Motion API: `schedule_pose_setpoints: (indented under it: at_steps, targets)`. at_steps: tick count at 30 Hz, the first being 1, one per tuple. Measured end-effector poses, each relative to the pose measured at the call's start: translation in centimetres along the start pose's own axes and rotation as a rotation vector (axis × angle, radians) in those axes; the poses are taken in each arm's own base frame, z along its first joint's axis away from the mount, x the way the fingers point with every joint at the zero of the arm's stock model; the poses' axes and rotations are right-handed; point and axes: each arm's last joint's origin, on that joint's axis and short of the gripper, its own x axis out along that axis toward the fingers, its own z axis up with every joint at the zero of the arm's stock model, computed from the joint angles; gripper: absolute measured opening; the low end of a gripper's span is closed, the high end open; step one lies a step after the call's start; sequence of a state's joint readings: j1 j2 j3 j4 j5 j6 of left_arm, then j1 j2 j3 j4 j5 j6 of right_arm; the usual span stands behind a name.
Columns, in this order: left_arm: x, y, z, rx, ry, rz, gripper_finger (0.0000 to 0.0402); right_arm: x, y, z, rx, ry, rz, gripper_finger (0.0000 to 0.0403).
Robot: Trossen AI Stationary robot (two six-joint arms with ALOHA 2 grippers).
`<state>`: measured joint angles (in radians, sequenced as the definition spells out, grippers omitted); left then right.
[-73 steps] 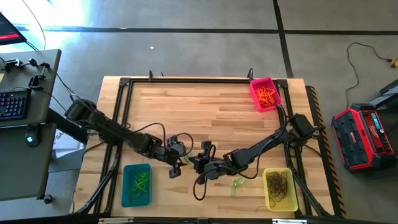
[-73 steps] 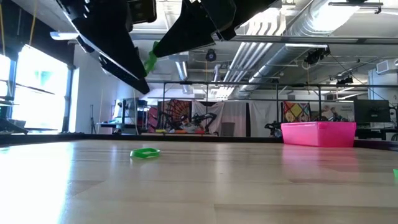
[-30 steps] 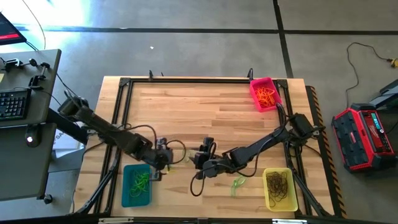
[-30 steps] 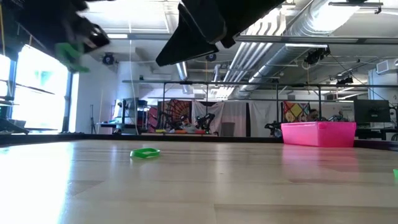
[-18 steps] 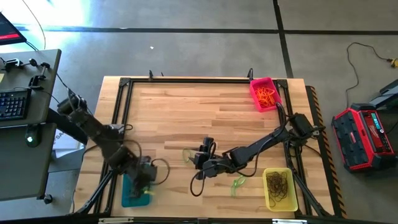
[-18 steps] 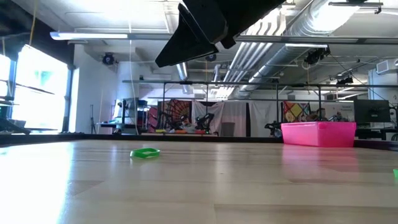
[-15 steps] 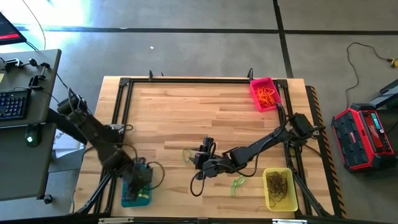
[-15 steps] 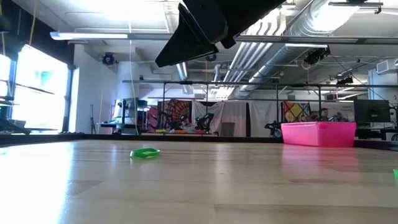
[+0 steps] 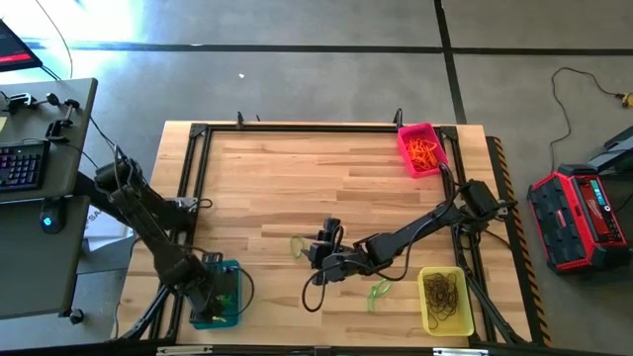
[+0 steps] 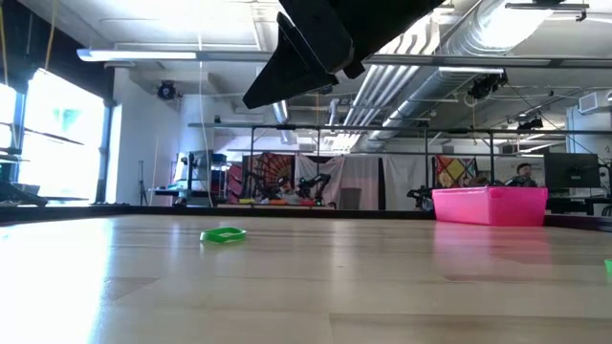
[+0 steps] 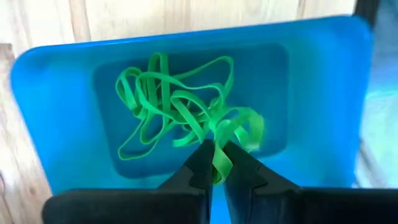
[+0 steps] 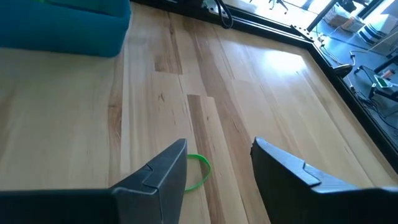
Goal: Sort rubber bands into baskets
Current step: Put the green rubber band into the blue bin
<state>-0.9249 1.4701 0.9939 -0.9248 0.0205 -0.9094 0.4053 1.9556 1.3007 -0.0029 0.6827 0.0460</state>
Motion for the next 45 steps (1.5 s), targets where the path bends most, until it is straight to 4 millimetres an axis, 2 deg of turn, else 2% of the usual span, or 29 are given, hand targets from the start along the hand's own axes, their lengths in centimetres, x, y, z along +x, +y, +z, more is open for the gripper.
schedule_pose_setpoints:
  at_steps: [5,11,19,25,31,37,42,45]
  targets:
    - [1.4,-0.3,0.2,0.047,0.039,0.041,0.0019,0.0,0.0,-0.1,-0.002,0.003,-0.002,0.0169]
    - [2.4,-0.3,0.2,0.012,0.071,0.084,0.0027,0.1,-0.1,-0.1,-0.001,0.004,-0.004,0.0169]
    - [1.7,-0.1,0.1,-0.098,0.089,0.100,0.0105,0.4,-0.5,-0.1,0.008,0.012,-0.011,0.0169]
    - [0.4,-0.2,0.2,-0.043,0.210,0.064,0.0147,0.4,-0.5,-0.2,0.022,0.014,-0.003,0.0169]
    - [-1.9,-0.1,1.4,-0.033,0.220,0.070,0.0133,0.4,-0.5,-0.2,0.026,0.014,-0.001,0.0169]
    - [-4.1,0.6,3.9,0.021,0.046,0.145,0.0106,0.7,-0.7,-0.2,0.124,0.023,0.045,0.0169]
    - [-4.6,2.7,6.3,-0.020,-0.118,0.287,0.0089,1.3,-1.5,-0.2,0.183,0.043,0.083,0.0169]
    - [-4.2,4.4,7.7,-0.024,-0.161,0.317,0.0073,0.9,-1.3,-0.5,0.126,0.063,0.027,0.0155]
